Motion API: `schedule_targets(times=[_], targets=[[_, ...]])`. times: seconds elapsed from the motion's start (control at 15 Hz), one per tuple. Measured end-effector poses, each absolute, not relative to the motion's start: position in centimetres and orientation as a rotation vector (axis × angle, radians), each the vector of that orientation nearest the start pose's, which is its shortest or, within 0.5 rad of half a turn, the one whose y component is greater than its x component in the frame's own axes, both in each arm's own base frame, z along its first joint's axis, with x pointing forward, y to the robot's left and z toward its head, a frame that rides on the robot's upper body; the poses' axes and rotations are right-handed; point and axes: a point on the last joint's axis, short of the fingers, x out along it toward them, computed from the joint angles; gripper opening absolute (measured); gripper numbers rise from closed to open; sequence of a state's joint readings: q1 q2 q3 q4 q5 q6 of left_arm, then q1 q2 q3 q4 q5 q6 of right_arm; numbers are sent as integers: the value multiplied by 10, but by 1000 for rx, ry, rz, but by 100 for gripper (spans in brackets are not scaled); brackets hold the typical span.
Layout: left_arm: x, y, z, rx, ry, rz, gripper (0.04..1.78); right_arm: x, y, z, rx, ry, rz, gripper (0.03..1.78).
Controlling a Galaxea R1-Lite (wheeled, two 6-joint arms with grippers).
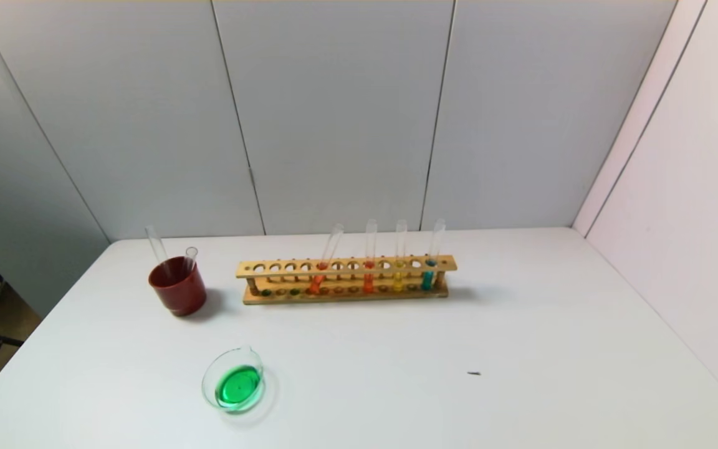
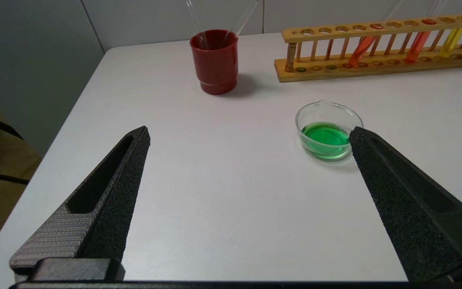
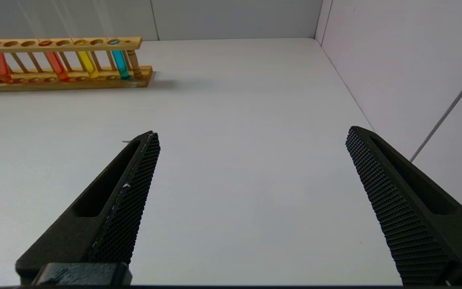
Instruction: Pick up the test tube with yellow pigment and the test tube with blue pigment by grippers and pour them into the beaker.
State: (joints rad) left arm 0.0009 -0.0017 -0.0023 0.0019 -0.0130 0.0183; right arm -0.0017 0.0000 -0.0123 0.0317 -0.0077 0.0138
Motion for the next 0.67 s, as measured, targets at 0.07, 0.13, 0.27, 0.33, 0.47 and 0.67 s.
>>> schedule_targets(times=[0.07, 0.13, 0.27, 0.33, 0.47, 0.67], targets=[[-23, 0, 76, 3, -2, -4, 175, -24, 0, 76, 14, 20, -9, 170], [-23, 0, 75, 1, -1, -4, 175, -24, 0, 76, 14, 20, -9, 170], [-23, 0, 75, 0, -1, -3, 175, -24, 0, 76, 13, 20, -9, 170], [-23, 0, 75, 0, -1, -4, 175, -24, 0, 76, 14, 20, -9, 170], [-23, 0, 75, 0, -1, -4, 175, -24, 0, 75, 13, 20, -9, 170], [-23, 0, 75, 0, -1, -3, 175, -24, 0, 75, 15, 21, -10, 170]])
